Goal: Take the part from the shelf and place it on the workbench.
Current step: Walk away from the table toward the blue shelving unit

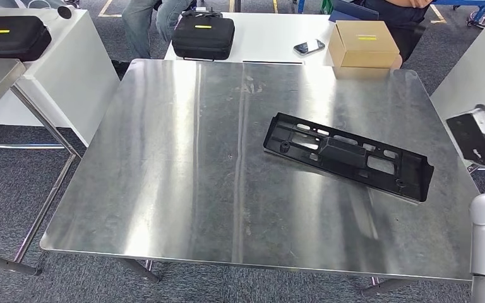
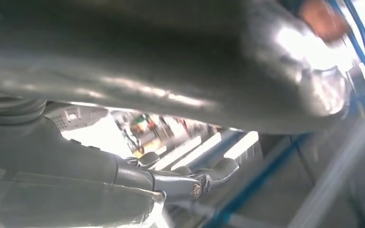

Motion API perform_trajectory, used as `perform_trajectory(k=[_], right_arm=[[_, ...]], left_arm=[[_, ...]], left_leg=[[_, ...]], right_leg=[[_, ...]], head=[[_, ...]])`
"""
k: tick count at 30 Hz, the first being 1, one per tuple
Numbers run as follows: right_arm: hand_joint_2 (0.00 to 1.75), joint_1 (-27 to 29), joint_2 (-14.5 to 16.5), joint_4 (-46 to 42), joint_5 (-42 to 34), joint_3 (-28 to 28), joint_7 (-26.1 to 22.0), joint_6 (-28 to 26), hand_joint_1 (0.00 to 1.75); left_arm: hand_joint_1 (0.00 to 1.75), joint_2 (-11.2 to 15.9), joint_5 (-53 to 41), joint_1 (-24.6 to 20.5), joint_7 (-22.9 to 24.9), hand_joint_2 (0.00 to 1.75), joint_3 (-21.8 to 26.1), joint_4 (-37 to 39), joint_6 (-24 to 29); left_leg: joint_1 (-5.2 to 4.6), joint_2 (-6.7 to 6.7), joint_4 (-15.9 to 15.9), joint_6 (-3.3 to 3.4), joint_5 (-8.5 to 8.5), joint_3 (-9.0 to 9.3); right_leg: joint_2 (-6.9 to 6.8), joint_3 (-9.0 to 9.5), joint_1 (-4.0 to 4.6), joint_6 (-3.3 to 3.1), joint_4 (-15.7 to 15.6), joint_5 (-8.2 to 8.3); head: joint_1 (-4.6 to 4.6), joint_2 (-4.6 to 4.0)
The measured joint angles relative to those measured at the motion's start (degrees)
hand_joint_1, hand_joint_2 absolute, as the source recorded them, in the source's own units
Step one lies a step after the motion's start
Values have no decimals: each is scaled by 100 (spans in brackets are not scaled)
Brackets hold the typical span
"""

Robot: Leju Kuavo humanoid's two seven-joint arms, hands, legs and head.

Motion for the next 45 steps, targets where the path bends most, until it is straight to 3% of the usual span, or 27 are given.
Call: perform_trajectory(k=[4,8,13,16,22,36,40,42,44,45], right_arm=[[0,384,50,-975,-1210,-171,-676,-992,0],[0,1022,224,-2337,-1714,-184,-1426,-1303,0],[0,2322,1024,-4058,-1827,-182,-2996,-1350,0],[0,3087,1555,-4730,-1974,-176,-3439,-1350,0],[0,3692,2029,-5336,-2075,-183,-3485,-1350,0],[0,3896,2262,-5577,-2153,-254,-3424,-1349,0],[0,4050,2329,-5581,-2437,-275,-3170,-1349,0],[0,4095,2343,-5564,-2524,-276,-3115,-1348,0],[0,4122,2345,-5537,-2587,-275,-3108,-1348,0],[0,4133,2345,-5520,-2624,-274,-3113,-1348,0]], left_arm=[[0,-1,97,1,-111,0,-2,2,58],[0,-13,232,3,-244,0,-2,3,157],[0,-63,440,14,-288,0,11,6,249],[0,-102,548,26,-287,0,32,6,266],[0,-134,583,29,-287,0,56,6,266],[0,-161,605,28,-284,0,75,6,259],[0,-173,748,29,-128,0,129,6,259],[0,-198,802,24,-62,0,173,6,313],[0,-224,836,13,-49,0,196,6,371],[0,-234,855,9,-41,0,204,6,389]], left_leg=[[1,1,-1,2,-5,-3],[5,-3,-3,-1,-10,-1],[16,-15,-6,-13,-18,1],[18,-17,-8,-23,-25,-2],[13,9,-8,-30,-33,14],[11,10,-7,-30,-32,21],[-9,11,27,41,-47,17],[17,23,-38,82,22,55],[63,38,-136,127,106,98],[78,47,-159,139,133,102]], right_leg=[[0,-2,0,0,0,-1],[-1,-3,7,-3,-1,-6],[-7,2,18,-16,-1,-16],[-4,5,19,-23,-1,-21],[11,10,17,-24,-2,-21],[11,14,17,-24,-2,-21],[10,37,-45,14,-34,8],[10,46,-31,49,-34,11],[9,-40,-12,38,170,-151],[7,-158,-21,10,451,-319]], head=[[-1,0],[0,0],[-1,0],[-1,0],[1,0],[0,0],[-5,0],[-5,0],[12,0],[22,0]])
